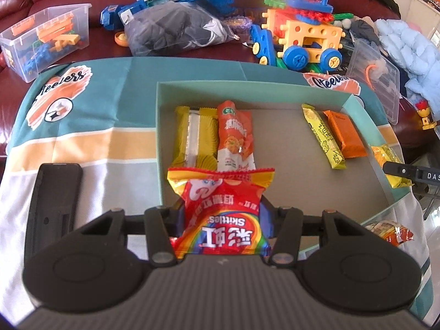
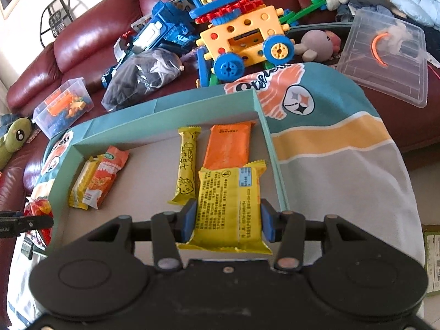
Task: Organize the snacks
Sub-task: 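Lower both packs into the teal tray and open both tools, then grasp the striped wafer pack with the right tool while the left tool grasps the blue cracker pack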
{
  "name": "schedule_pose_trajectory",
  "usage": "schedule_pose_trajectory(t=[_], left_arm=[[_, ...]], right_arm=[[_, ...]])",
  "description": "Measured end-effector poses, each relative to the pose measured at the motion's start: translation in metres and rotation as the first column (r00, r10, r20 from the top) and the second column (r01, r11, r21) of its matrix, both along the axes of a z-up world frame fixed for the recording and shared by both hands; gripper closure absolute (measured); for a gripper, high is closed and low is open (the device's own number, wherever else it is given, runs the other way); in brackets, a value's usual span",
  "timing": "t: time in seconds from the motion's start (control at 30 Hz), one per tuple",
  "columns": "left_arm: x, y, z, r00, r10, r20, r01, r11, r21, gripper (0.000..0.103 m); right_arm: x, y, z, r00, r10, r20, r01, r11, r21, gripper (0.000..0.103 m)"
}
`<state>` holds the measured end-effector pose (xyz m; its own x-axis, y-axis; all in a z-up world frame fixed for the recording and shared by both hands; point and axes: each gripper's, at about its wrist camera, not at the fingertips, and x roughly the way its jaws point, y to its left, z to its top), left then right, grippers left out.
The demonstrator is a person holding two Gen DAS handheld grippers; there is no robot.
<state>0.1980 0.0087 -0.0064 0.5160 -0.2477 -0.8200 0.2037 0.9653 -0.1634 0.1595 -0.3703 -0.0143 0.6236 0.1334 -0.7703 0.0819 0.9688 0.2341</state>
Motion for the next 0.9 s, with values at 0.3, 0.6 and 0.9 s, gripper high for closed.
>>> schedule_pose_trajectory(t=[0.3,0.6,0.9], left_arm=[[-0.008,-0.010,0.008,0.998,0.006,0.070,-0.012,0.997,0.079,0.000],[-0.036,0.007,0.037,0.992,0.038,0.118,-0.042,0.999,0.028,0.000],[-0.079,0.041,0.027,0.994,0.070,0.082,-0.074,0.996,0.051,0.000]], right_arm=[[0.000,-0.003,-0.001,1.000,-0.020,0.006,0.020,0.999,0.035,0.012],[-0.029,0.000,0.029,0.995,-0.052,0.084,0.047,0.997,0.063,0.000],[-0.071,0.015,0.035,0.998,-0.035,0.062,0.030,0.997,0.078,0.000]])
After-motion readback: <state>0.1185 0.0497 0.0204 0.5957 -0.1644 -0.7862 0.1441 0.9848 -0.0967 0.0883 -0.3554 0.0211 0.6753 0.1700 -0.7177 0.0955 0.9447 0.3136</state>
